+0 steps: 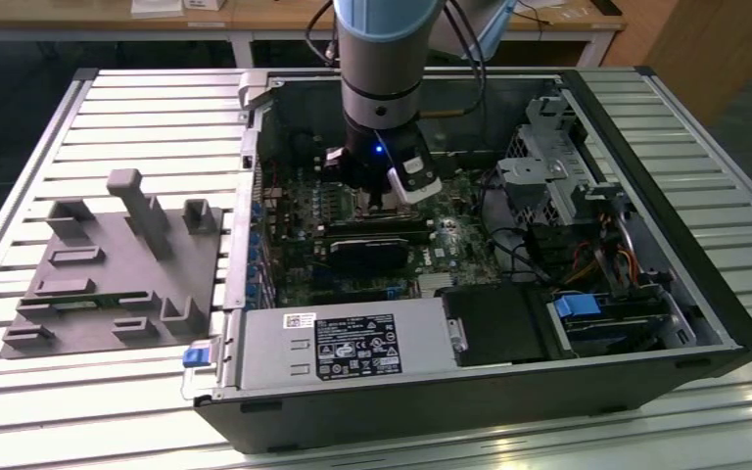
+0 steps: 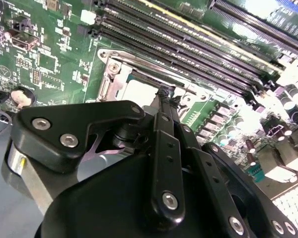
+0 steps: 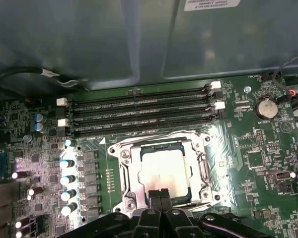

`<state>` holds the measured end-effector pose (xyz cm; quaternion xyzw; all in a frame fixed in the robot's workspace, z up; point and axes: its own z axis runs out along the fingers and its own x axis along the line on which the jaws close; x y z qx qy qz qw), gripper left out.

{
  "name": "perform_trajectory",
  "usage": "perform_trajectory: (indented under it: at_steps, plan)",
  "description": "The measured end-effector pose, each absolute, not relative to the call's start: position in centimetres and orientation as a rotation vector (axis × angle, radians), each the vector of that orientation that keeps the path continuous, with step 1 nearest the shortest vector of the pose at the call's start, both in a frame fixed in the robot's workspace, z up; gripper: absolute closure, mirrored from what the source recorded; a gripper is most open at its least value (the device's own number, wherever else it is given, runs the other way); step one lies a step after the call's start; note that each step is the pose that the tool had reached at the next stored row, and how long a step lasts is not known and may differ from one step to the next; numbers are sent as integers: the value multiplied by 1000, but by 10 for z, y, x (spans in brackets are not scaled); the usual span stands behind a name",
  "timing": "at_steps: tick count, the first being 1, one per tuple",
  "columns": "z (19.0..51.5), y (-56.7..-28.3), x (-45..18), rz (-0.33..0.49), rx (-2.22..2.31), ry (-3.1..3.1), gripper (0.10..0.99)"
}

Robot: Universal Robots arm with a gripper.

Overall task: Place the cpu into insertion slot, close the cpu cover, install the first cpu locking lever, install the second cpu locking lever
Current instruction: 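Install the second cpu locking lever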

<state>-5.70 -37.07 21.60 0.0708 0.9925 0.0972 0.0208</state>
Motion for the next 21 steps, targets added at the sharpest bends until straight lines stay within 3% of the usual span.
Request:
perform_trajectory:
  at_steps: [21]
  plan:
    - [216,-353,-47,292,221,3078,984]
